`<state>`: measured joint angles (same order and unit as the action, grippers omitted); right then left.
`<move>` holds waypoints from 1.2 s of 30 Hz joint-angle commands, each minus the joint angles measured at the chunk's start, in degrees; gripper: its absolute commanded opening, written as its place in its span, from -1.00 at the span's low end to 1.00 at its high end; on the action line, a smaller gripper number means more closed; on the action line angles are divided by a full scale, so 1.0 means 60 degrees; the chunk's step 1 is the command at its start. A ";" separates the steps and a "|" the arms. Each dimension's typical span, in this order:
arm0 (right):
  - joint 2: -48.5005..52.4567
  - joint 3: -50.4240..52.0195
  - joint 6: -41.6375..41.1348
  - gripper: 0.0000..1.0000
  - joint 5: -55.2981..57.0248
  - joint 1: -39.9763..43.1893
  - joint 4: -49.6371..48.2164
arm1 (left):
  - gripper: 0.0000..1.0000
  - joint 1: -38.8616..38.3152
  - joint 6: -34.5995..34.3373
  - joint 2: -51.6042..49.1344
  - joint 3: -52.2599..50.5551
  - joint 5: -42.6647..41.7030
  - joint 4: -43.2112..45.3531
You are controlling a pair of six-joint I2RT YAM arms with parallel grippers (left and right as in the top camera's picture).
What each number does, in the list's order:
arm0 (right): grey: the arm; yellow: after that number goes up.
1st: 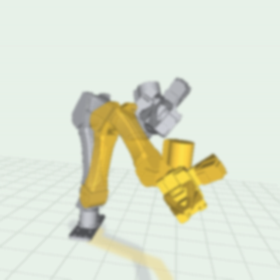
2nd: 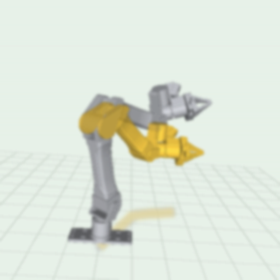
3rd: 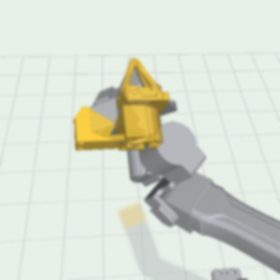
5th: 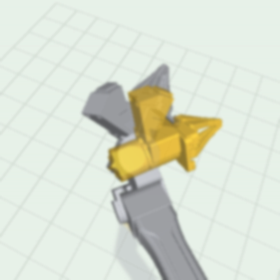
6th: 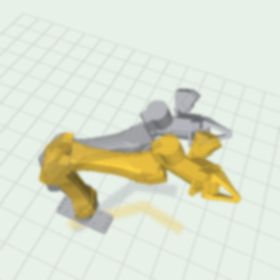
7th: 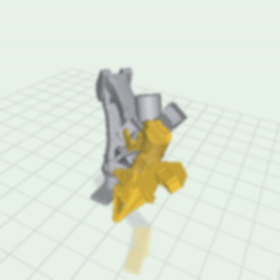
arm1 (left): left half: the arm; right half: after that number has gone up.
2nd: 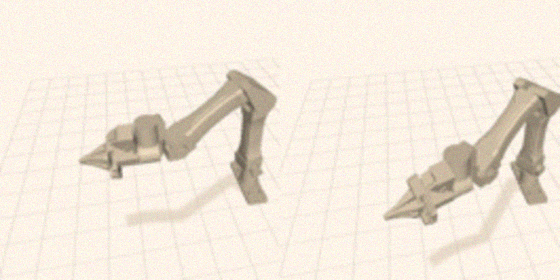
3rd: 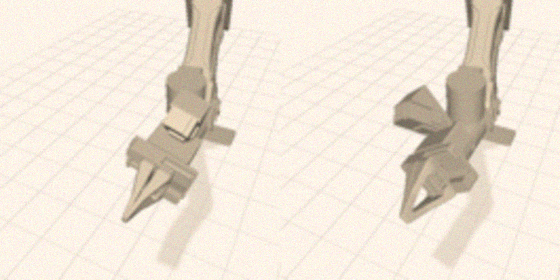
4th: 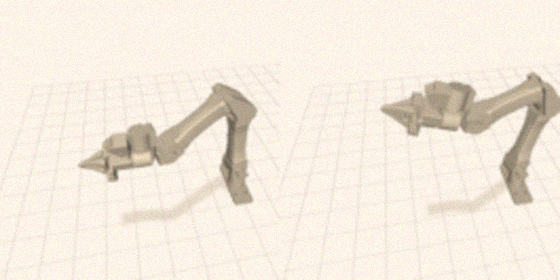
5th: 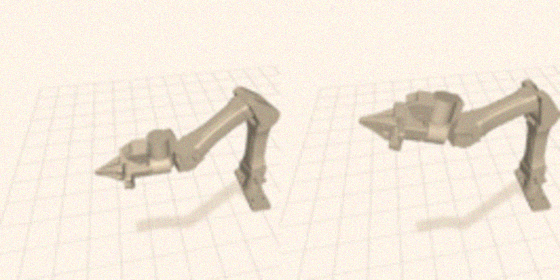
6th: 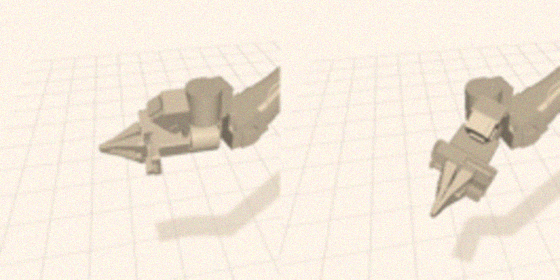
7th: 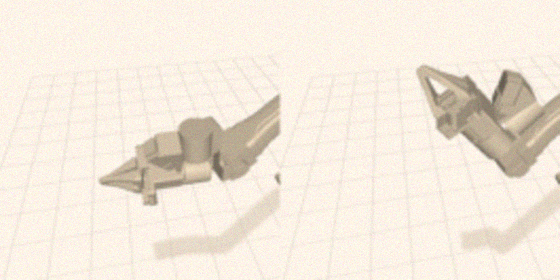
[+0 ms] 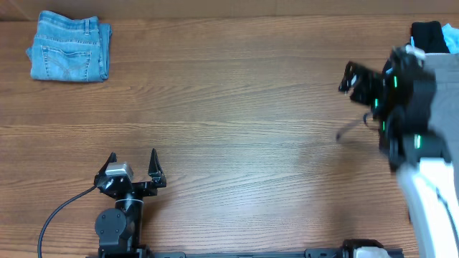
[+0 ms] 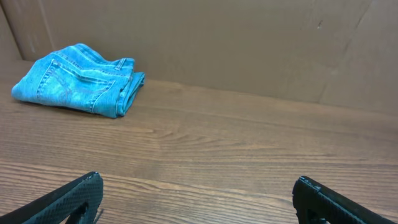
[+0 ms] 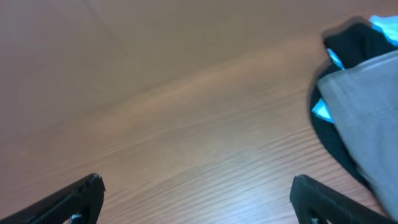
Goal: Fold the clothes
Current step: 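Reach the right gripper over the clothes pile toward the grey trousers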
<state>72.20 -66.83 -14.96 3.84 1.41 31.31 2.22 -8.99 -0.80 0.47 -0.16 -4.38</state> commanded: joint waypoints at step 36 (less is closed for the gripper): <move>0.8517 -0.4499 0.4291 0.86 0.5104 0.2171 0.1005 | 1.00 -0.0062 0.0036 0.0073 -0.0033 0.0095 -0.0007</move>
<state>122.23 -92.20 9.93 32.45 14.57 37.93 2.22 -8.99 -0.80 0.47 -0.14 -4.43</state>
